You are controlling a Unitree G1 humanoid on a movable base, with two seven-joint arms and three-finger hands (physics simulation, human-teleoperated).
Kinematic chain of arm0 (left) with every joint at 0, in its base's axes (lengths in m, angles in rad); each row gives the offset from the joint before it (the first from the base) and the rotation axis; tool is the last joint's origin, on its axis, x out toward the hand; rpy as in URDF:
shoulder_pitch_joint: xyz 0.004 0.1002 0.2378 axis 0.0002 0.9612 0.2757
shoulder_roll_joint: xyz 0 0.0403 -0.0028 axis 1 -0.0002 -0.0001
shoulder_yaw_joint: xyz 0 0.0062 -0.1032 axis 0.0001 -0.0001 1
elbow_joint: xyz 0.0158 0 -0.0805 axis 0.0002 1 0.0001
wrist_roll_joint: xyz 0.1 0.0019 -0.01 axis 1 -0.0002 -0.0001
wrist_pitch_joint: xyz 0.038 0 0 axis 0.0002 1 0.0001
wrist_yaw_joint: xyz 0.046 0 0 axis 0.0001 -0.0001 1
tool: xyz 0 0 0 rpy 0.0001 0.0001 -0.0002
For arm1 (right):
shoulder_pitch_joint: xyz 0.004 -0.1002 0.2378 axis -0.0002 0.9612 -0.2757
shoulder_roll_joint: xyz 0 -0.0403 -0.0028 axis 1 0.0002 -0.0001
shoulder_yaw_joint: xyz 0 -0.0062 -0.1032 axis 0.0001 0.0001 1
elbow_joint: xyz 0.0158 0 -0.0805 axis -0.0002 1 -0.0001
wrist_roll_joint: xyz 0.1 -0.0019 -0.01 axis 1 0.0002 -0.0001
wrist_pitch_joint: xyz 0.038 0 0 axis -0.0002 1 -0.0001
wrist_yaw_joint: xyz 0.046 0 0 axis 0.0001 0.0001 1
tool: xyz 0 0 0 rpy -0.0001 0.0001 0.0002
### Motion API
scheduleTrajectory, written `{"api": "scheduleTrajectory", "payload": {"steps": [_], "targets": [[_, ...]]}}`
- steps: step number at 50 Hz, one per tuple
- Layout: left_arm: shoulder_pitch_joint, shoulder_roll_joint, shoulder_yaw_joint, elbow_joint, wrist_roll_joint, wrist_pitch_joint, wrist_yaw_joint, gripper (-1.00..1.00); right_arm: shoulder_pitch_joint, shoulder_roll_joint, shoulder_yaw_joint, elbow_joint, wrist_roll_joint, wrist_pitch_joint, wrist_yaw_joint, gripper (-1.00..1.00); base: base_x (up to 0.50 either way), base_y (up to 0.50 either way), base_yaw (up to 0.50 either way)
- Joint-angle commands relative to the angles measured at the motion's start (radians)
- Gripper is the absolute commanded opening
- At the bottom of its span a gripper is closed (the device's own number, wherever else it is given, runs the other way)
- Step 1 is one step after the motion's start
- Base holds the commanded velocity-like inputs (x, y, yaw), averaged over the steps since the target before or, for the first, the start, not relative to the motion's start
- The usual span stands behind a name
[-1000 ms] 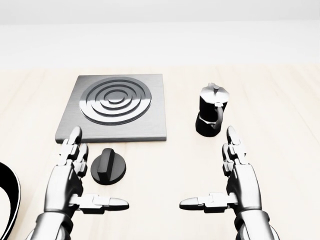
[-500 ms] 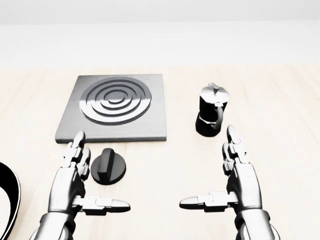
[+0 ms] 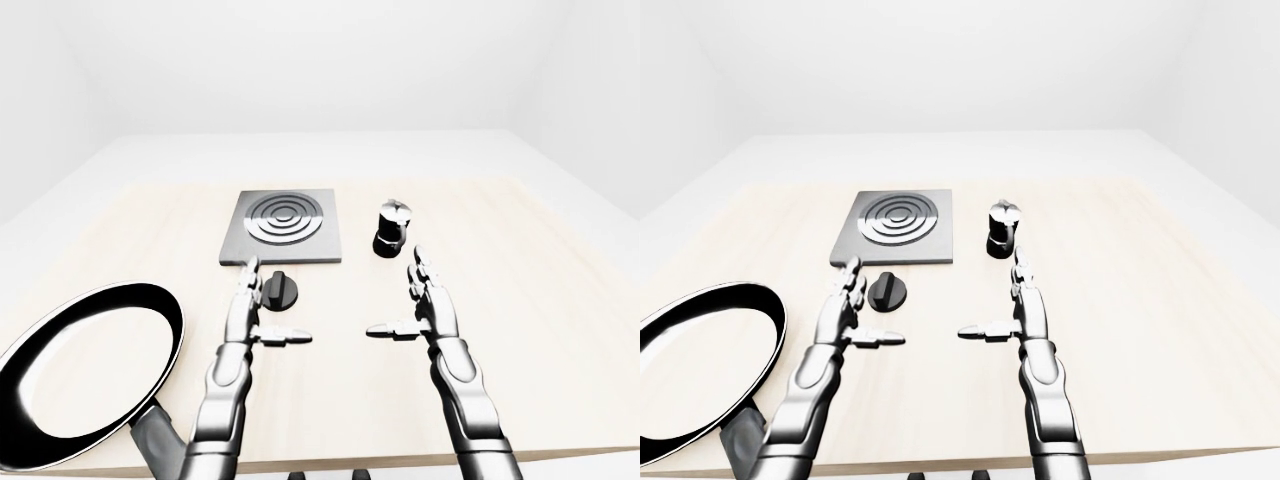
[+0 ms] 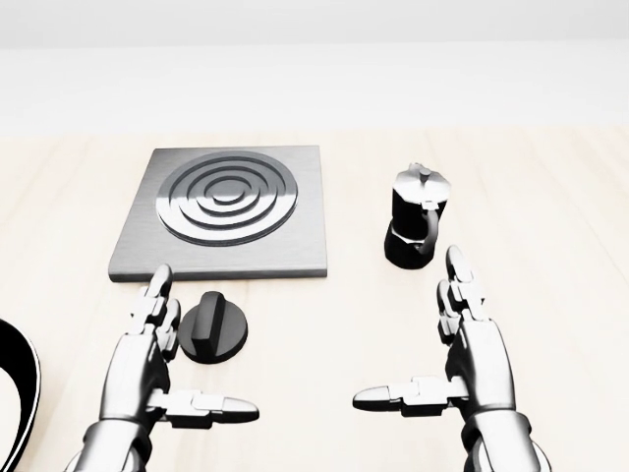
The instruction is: Turn on the stove.
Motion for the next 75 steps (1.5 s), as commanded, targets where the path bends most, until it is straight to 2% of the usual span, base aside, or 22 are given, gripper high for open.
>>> {"api": "scheduleTrajectory", "payload": {"steps": [1,9,10,12,14,22,24,26,27,29,30,33,35,42,47,49,51,60,61,63,70,75], "targets": [[0.002,-0.003,-0.003,0.004,0.007,0.009,0.007,1.00,0.000,0.000,0.000,-0.001,0.000,0.001,0.000,1.00,0.00,0.00,0.00],[-0.008,-0.001,-0.001,0.072,0.010,-0.035,0.009,1.00,0.000,0.000,0.000,-0.001,0.000,0.001,0.000,1.00,0.00,0.00,0.00],[-0.009,0.000,0.000,0.075,0.009,-0.035,0.008,1.00,0.000,0.000,0.000,-0.001,0.000,0.000,0.000,1.00,0.00,0.00,0.00],[-0.004,-0.003,-0.006,0.051,0.013,-0.014,0.009,1.00,0.000,0.000,0.000,-0.001,0.000,0.001,0.000,1.00,0.00,0.00,0.00],[-0.006,-0.004,-0.006,0.083,0.015,-0.041,0.010,1.00,0.000,0.000,0.000,-0.001,0.000,0.001,0.000,1.00,0.00,0.00,0.00],[-0.013,-0.006,-0.017,0.107,0.023,-0.042,0.001,1.00,0.000,0.000,0.000,-0.001,0.000,0.000,0.000,1.00,0.00,0.00,0.00],[-0.015,-0.005,-0.015,0.120,0.023,-0.052,0.000,1.00,-0.004,0.001,-0.003,0.039,0.000,-0.031,-0.003,1.00,0.00,0.00,0.00],[-0.017,-0.004,-0.014,0.134,0.023,-0.062,-0.002,1.00,-0.004,0.000,-0.002,0.042,0.000,-0.035,-0.003,1.00,0.00,0.00,0.00],[-0.013,-0.006,-0.016,0.110,0.024,-0.043,0.000,1.00,-0.003,0.000,-0.001,0.039,-0.001,-0.032,-0.004,1.00,0.00,0.00,0.00],[-0.016,-0.005,-0.015,0.128,0.024,-0.057,-0.003,1.00,-0.003,0.000,-0.001,0.038,0.000,-0.031,-0.003,1.00,0.00,0.00,0.00],[-0.011,-0.007,-0.019,0.110,0.027,-0.044,-0.001,1.00,-0.004,0.000,-0.001,0.041,0.000,-0.033,-0.003,1.00,0.00,0.00,0.00],[-0.009,-0.009,-0.023,0.118,0.028,-0.052,-0.003,1.00,-0.003,0.000,-0.001,0.039,0.000,-0.031,-0.003,1.00,0.00,0.00,0.00],[-0.004,-0.012,-0.028,0.104,0.032,-0.042,-0.003,1.00,-0.003,-0.001,-0.001,0.041,0.001,-0.034,-0.002,1.00,0.00,0.00,0.00],[-0.004,-0.013,-0.028,0.137,0.033,-0.070,-0.005,1.00,-0.002,-0.001,-0.001,0.044,0.001,-0.039,-0.001,1.00,0.00,0.00,0.00],[0.023,-0.021,-0.048,0.075,0.040,-0.035,-0.009,1.00,-0.001,0.000,0.000,0.039,0.000,-0.035,0.000,1.00,0.00,0.00,0.00],[0.025,-0.022,-0.052,0.068,0.043,-0.029,-0.010,1.00,-0.003,0.000,0.000,0.043,0.000,-0.036,-0.001,1.00,0.00,0.00,0.00],[0.025,-0.023,-0.053,0.076,0.042,-0.038,-0.013,1.00,-0.004,0.000,0.000,0.043,0.000,-0.035,-0.001,1.00,0.00,0.00,0.00],[0.064,-0.033,-0.086,-0.007,0.055,0.005,-0.019,1.00,0.000,0.000,0.000,0.039,0.000,-0.034,0.000,1.00,0.00,0.00,0.00],[0.064,-0.033,-0.089,-0.001,0.056,-0.003,-0.021,1.00,0.000,0.000,0.000,0.035,0.000,-0.032,0.000,1.00,0.00,0.00,0.00],[0.072,-0.035,-0.097,-0.020,0.060,0.009,-0.021,1.00,-0.002,0.000,-0.001,0.045,0.000,-0.040,0.000,1.00,0.00,0.00,0.00],[0.080,-0.040,-0.117,-0.026,0.069,0.012,-0.024,1.00,-0.003,0.000,-0.001,0.038,0.000,-0.031,-0.001,1.00,0.00,0.00,0.00],[0.063,-0.041,-0.117,0.009,0.073,-0.003,-0.024,1.00,-0.004,0.000,-0.001,0.043,0.000,-0.035,-0.003,1.00,0.00,0.00,0.00]]}}
